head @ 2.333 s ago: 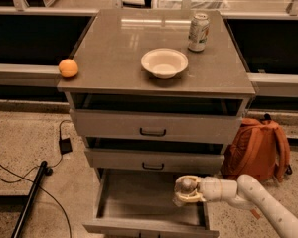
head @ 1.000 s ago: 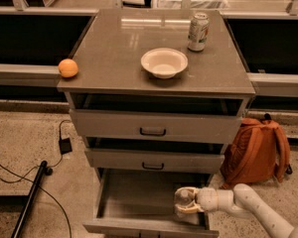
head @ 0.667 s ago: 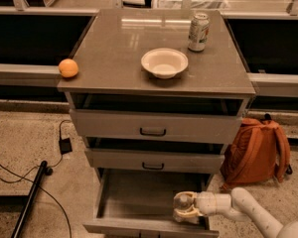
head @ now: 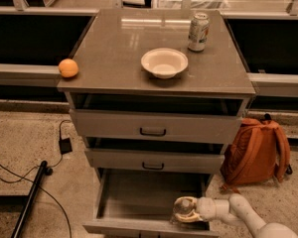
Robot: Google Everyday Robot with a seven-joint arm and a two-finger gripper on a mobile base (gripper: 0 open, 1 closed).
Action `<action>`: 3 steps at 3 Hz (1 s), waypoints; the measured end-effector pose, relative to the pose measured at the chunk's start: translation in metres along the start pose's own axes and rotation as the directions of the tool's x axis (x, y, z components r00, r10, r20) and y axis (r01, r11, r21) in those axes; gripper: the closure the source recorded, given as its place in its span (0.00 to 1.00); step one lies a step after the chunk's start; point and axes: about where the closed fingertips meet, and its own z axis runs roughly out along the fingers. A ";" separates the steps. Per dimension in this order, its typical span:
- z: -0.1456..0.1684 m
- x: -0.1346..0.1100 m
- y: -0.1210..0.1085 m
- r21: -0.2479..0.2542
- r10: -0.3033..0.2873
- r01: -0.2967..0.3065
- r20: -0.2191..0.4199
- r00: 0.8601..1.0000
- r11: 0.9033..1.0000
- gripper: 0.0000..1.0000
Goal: Place water bottle into bottom drawer
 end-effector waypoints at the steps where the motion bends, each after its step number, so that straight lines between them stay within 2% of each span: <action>1: -0.008 0.009 0.000 0.038 0.000 0.000 -0.010 1.000 0.999 0.98; 2: -0.011 0.013 0.000 0.063 0.000 0.002 -0.022 1.000 0.998 0.75; 3: -0.013 0.018 -0.002 0.105 -0.018 0.016 0.019 1.000 0.994 0.53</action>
Offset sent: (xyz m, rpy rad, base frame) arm -0.0010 -0.0192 -0.0172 -0.0455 0.0001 -0.0954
